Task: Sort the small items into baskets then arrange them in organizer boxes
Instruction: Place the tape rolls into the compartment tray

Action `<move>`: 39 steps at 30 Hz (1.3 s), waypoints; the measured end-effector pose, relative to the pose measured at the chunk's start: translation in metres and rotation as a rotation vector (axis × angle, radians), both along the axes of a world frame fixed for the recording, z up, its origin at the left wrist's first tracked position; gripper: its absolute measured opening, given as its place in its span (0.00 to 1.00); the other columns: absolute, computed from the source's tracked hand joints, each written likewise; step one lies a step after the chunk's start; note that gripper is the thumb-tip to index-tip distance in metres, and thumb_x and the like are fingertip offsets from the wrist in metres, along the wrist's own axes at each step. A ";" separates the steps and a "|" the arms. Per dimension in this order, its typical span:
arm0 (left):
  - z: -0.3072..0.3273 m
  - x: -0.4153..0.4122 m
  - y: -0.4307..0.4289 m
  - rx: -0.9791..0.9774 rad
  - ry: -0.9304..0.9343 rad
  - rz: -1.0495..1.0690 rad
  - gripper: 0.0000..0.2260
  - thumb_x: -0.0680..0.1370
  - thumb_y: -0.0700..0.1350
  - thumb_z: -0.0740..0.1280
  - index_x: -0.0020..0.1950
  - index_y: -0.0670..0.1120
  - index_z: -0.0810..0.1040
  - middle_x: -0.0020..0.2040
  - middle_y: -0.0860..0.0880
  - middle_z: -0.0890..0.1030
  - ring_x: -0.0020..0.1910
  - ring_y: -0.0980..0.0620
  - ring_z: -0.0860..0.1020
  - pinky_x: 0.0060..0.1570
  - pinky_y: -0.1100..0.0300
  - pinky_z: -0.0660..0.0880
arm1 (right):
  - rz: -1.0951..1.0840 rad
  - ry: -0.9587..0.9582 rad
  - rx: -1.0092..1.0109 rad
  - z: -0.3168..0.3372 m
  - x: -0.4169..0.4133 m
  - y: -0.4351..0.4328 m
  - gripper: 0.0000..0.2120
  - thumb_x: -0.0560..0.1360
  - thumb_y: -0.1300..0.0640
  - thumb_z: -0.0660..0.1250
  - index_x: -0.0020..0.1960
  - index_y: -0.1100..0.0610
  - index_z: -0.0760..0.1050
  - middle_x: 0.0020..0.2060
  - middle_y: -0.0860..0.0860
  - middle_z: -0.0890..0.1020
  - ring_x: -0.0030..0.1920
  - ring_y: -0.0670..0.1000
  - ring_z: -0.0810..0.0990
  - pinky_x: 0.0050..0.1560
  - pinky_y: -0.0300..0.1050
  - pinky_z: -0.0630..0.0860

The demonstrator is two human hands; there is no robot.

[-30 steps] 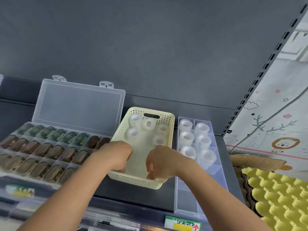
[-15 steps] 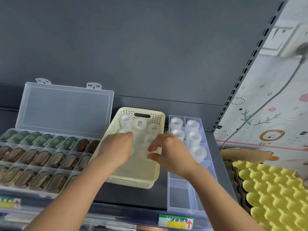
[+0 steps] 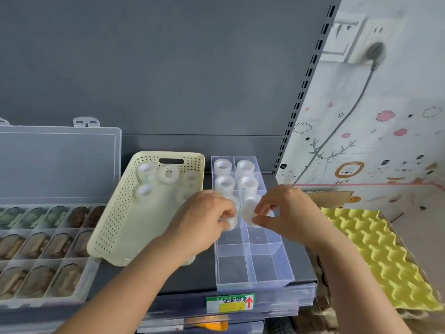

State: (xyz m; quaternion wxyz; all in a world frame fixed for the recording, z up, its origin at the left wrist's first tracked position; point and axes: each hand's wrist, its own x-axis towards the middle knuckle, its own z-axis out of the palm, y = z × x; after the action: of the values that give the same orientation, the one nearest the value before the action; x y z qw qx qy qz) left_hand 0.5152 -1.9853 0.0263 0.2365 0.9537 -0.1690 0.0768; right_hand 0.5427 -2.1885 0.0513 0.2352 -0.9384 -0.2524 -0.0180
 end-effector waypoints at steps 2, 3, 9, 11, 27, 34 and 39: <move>-0.007 0.000 -0.007 0.085 0.026 -0.056 0.03 0.73 0.40 0.68 0.44 0.47 0.80 0.43 0.52 0.80 0.46 0.51 0.73 0.46 0.56 0.71 | -0.003 0.028 -0.077 -0.004 -0.004 -0.005 0.03 0.69 0.50 0.74 0.40 0.48 0.81 0.36 0.41 0.80 0.42 0.41 0.75 0.43 0.38 0.73; -0.009 0.001 -0.010 0.122 0.033 -0.073 0.03 0.74 0.40 0.67 0.44 0.47 0.80 0.43 0.53 0.80 0.47 0.51 0.72 0.46 0.56 0.70 | -0.001 0.038 -0.119 -0.006 -0.005 -0.005 0.02 0.69 0.50 0.73 0.40 0.48 0.81 0.36 0.41 0.80 0.42 0.41 0.74 0.43 0.37 0.73; -0.017 0.003 -0.018 0.205 0.101 -0.164 0.04 0.75 0.40 0.65 0.44 0.48 0.78 0.44 0.52 0.78 0.50 0.52 0.71 0.46 0.54 0.72 | -0.023 0.089 -0.273 -0.017 -0.005 -0.005 0.03 0.71 0.50 0.71 0.43 0.48 0.81 0.42 0.42 0.82 0.46 0.42 0.73 0.48 0.40 0.74; -0.021 0.004 -0.017 0.217 0.131 -0.178 0.04 0.75 0.39 0.65 0.45 0.47 0.78 0.44 0.51 0.78 0.50 0.51 0.72 0.47 0.53 0.73 | -0.022 0.104 -0.309 -0.018 -0.003 -0.004 0.03 0.71 0.50 0.70 0.43 0.48 0.81 0.42 0.42 0.82 0.48 0.44 0.75 0.50 0.42 0.76; -0.023 0.013 -0.004 0.155 0.205 -0.148 0.08 0.76 0.39 0.65 0.47 0.47 0.84 0.43 0.51 0.81 0.47 0.51 0.76 0.50 0.55 0.73 | -0.069 0.163 -0.398 -0.022 0.015 0.006 0.07 0.74 0.50 0.68 0.47 0.51 0.83 0.45 0.49 0.84 0.46 0.52 0.80 0.47 0.47 0.79; -0.002 0.028 0.046 0.094 0.055 0.169 0.08 0.77 0.40 0.65 0.48 0.49 0.84 0.46 0.53 0.81 0.50 0.52 0.76 0.51 0.55 0.73 | 0.057 -0.010 -0.221 -0.015 0.022 0.061 0.10 0.76 0.51 0.63 0.47 0.53 0.82 0.46 0.51 0.81 0.51 0.52 0.74 0.47 0.49 0.77; -0.015 0.040 0.101 0.433 0.161 0.468 0.07 0.78 0.38 0.63 0.49 0.43 0.80 0.50 0.45 0.77 0.51 0.44 0.76 0.47 0.53 0.74 | 0.190 -0.119 -0.247 -0.031 0.037 0.117 0.11 0.76 0.50 0.65 0.54 0.52 0.81 0.51 0.50 0.78 0.58 0.53 0.71 0.49 0.47 0.73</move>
State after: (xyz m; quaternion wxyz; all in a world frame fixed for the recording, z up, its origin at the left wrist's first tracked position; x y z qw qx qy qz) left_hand 0.5553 -1.8847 0.0114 0.0168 0.9978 0.0617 0.0159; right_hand 0.5799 -2.0716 0.0207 0.1035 -0.9294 -0.3536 -0.0202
